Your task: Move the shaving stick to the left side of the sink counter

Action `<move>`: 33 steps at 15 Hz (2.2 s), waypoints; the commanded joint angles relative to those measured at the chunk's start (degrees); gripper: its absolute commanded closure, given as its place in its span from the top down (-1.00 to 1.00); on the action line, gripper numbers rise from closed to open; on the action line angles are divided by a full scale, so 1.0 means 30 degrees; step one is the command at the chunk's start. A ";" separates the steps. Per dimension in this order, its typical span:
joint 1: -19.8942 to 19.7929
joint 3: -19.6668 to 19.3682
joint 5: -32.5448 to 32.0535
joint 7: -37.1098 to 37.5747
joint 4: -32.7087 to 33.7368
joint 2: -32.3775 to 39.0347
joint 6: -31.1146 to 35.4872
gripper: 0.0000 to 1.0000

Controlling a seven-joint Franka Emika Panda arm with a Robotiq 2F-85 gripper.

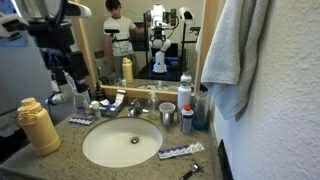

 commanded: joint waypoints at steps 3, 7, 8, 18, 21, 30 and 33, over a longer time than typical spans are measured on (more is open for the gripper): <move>-0.0088 0.0065 0.0057 -0.0062 0.0045 0.0016 -0.0047 1.00; -0.0088 0.0065 0.0056 -0.0062 0.0045 0.0016 -0.0047 1.00; -0.0089 0.0065 0.0056 -0.0062 0.0045 0.0016 -0.0047 1.00; -0.1385 -0.1255 -0.0115 0.0204 0.1055 0.2465 0.2461 1.00; -0.2138 -0.1804 -0.0203 0.0423 0.1713 0.3958 0.4229 1.00; -0.3834 -0.3877 -0.0472 -0.0580 0.2132 0.8812 1.1321 1.00; -0.4350 -0.4093 -0.0862 -0.0298 0.1891 0.9917 1.2520 1.00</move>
